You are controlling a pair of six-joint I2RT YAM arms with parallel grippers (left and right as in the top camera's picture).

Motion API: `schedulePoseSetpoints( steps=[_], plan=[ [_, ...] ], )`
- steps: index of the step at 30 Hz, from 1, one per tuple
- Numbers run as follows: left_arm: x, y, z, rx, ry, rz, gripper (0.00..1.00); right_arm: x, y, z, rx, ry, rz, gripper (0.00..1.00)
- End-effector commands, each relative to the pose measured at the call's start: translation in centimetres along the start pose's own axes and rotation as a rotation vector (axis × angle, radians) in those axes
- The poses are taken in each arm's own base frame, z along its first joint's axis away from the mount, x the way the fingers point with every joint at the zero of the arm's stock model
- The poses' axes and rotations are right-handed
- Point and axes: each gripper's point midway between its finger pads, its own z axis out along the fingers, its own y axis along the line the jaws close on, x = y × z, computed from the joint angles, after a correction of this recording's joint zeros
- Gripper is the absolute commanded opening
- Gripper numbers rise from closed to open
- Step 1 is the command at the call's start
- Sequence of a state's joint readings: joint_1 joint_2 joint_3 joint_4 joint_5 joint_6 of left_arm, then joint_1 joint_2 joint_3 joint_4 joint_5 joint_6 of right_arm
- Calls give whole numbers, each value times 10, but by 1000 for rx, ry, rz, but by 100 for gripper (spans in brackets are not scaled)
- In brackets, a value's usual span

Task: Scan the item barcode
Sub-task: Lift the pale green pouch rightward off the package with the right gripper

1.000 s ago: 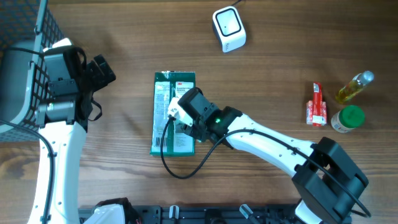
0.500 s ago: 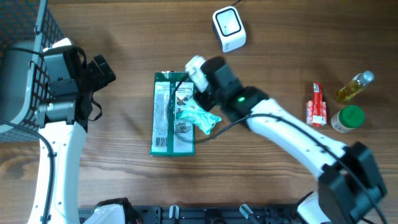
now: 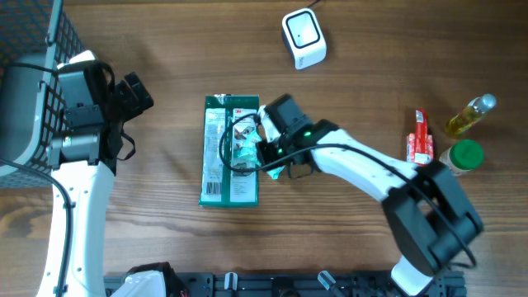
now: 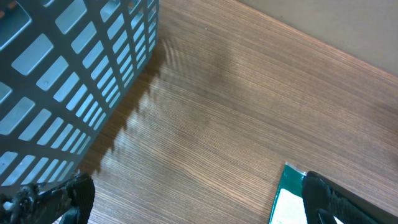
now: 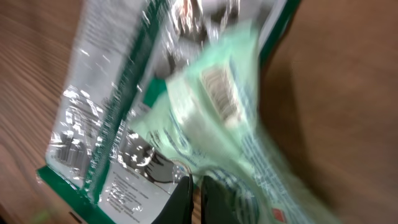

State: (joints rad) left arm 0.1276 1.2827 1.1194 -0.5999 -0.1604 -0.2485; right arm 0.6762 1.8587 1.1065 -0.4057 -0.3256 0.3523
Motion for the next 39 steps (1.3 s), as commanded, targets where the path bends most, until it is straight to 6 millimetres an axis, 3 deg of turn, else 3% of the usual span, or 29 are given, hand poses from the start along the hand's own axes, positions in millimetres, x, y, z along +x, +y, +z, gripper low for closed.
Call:
schedulePoseSetpoints(
  steps=[1, 4, 8, 11, 14, 17, 21, 26, 31, 36, 39],
  plan=[
    [-5, 3, -1, -10, -13, 3, 100, 25, -2, 29, -9, 95, 100, 8],
    [-5, 3, -1, -10, -14, 3, 100, 37, -6, 45, 2, 139, 104, 8],
    [-5, 3, -1, -10, -14, 3, 100, 33, 3, 38, -40, 142, 105, 8],
    [-5, 3, -1, -10, -14, 3, 100, 3, 23, 7, -127, 67, 57, 8],
    [-5, 3, -1, -10, -14, 3, 100, -30, 35, -36, -159, -68, -15, 8],
    [-5, 3, -1, -10, -14, 3, 100, -54, 23, -68, -86, -192, -15, 8],
    [-5, 3, -1, -10, -14, 3, 100, -70, -1, -81, 33, -277, 15, 8],
    [-5, 3, -1, -10, -14, 3, 100, -61, -14, -63, 68, -230, 51, 7],
    [-5, 3, -1, -10, -14, 3, 100, -43, -31, -29, 99, -130, 97, 8],
    [-5, 3, -1, -10, -14, 3, 100, 0, -20, 8, -34, 87, 151, 8],
    [-5, 3, -1, -10, -14, 3, 100, 28, -22, 26, -26, 199, 173, 8]
  ],
)
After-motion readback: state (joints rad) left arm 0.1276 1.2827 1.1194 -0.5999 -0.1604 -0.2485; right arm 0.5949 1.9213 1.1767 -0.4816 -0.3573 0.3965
